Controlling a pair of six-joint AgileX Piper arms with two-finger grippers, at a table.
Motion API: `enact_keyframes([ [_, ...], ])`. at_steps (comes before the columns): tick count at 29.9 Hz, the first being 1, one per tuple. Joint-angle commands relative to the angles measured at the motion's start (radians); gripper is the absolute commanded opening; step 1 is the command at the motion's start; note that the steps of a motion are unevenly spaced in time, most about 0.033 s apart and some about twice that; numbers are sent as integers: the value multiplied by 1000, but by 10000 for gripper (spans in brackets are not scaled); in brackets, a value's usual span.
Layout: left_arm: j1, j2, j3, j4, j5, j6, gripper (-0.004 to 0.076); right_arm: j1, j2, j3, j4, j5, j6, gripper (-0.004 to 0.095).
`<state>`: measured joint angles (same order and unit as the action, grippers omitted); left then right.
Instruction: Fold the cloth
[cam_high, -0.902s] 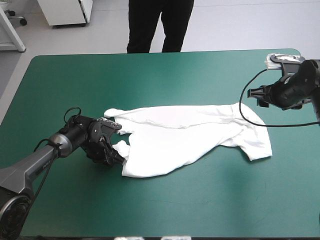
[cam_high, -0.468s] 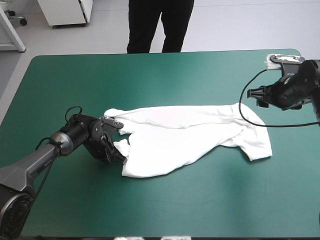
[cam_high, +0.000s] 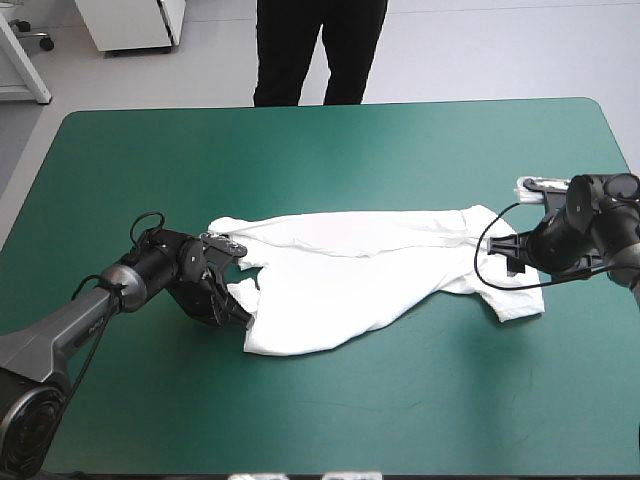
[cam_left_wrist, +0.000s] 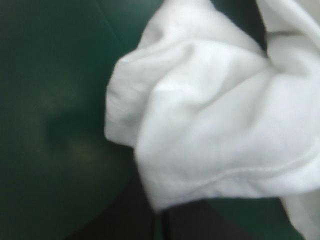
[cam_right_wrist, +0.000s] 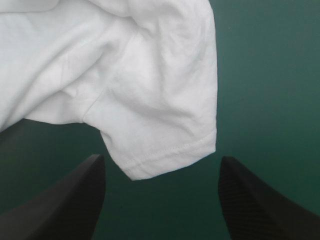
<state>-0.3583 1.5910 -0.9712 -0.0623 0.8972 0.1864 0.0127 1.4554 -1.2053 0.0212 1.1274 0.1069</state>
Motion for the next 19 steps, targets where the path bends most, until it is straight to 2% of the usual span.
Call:
enact_keyframes([
  [1, -10, 0, -7, -83, -60, -3, -7, -1, -7, 49, -15, -108, 28, 615],
  [11, -10, 0, -7, -85, -60, -5, -7, -1, 152, 85, -21, -168, 84, 612],
  [19, -10, 0, -7, -103, -64, -5, -7, -1, 178, 97, -113, -180, 140, 607],
])
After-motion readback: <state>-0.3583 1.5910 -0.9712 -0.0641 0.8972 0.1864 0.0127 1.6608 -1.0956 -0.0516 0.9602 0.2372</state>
